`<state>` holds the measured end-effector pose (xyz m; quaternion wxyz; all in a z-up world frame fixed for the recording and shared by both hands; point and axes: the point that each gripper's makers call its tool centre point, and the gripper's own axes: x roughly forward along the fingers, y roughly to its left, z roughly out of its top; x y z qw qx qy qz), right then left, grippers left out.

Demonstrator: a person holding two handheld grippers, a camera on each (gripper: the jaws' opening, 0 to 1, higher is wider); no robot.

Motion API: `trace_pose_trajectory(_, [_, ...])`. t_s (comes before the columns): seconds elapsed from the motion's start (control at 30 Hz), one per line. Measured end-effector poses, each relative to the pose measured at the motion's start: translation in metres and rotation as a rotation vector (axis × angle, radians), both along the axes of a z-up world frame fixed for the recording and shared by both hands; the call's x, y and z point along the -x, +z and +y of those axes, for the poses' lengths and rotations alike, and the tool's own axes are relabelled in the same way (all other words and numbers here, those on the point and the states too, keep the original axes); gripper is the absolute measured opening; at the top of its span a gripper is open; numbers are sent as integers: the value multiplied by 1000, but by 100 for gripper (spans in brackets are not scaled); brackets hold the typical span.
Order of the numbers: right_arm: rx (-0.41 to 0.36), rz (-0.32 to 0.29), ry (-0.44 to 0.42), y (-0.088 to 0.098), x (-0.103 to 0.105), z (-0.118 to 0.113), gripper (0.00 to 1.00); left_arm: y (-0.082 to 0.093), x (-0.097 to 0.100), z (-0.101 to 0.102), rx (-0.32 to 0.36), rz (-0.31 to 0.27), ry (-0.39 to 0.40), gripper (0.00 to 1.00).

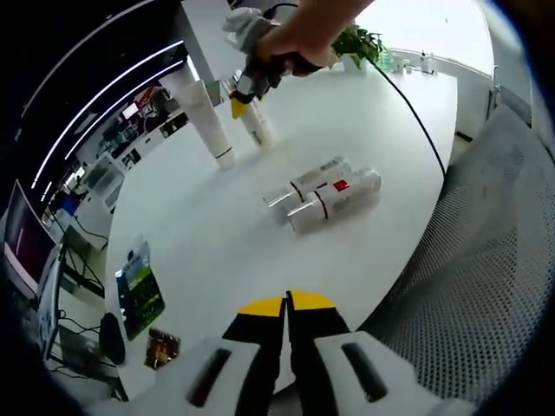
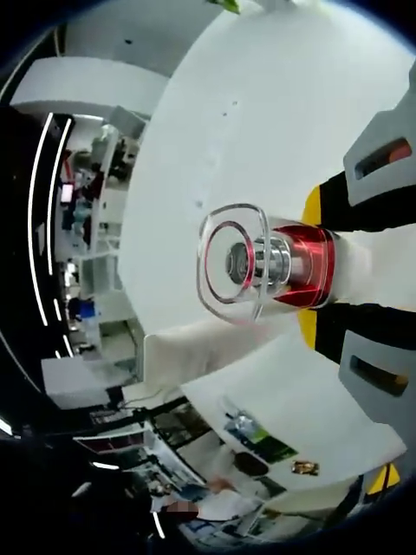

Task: Arrange the skincare products in the storage area until every visible bottle or jar stands upright without overlapping.

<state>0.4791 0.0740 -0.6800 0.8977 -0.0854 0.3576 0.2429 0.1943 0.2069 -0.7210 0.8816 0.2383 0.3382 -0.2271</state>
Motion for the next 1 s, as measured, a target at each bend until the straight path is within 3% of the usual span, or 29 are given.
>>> trace_pose_trajectory(0.33, [-9,-45,-15,6,-15,5,26,-1,0,0,-3,3,-2,2])
trace_pose_trajectory(0.7, [20,-79,6,-2,-21,10,26,0,0,1,-3,3,2,2])
trace_pose_trajectory(0.8, [-24,-89,-8,-1,-20,10,26,-1,0,1,-4,4,1,2])
trace_pose_trajectory(1.0, [-22,-125,-1,0,-20,8,26,-3,1,0,-7,12,0,2])
